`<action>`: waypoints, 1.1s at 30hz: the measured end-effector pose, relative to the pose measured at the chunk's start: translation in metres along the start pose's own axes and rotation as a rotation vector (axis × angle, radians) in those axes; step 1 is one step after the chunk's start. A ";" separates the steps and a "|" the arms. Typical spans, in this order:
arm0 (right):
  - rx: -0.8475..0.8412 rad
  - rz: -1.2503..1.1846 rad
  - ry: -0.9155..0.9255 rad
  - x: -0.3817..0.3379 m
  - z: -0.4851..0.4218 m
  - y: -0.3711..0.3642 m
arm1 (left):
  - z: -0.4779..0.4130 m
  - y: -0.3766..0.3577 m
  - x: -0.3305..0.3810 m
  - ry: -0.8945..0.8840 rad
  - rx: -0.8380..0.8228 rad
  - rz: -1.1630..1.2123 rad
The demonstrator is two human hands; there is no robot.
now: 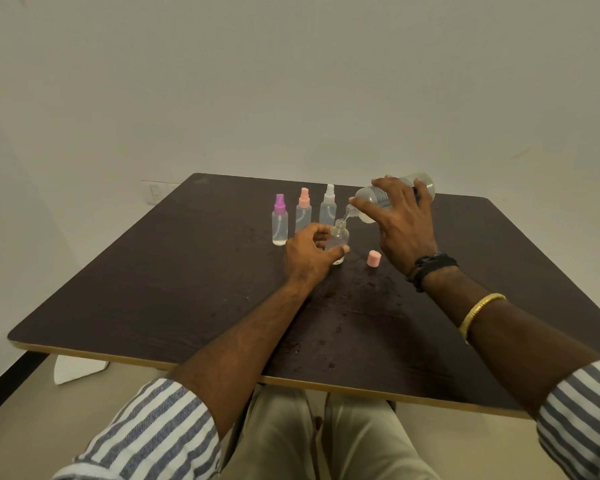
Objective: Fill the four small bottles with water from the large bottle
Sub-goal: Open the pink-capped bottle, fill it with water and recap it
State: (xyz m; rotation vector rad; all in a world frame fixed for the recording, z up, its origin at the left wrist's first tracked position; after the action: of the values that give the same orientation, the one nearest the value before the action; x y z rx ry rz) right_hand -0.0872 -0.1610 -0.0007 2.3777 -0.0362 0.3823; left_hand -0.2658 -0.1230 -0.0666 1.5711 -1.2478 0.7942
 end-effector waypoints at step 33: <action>-0.008 0.008 0.004 -0.001 -0.001 0.004 | 0.001 0.000 -0.002 0.001 0.013 0.007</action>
State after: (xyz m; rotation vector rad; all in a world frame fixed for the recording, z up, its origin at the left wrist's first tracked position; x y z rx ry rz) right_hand -0.0891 -0.1633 0.0018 2.3696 -0.0448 0.3899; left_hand -0.2668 -0.1235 -0.0685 1.5772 -1.2502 0.8095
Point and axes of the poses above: each hand's wrist, its own z-axis away from the middle knuckle, its own y-axis out of the back of the hand, x = y × z, the point moved 2 cm from there along -z, towards the middle knuckle, and after that the axes turned 3 degrees about y, right-handed, at the moved point
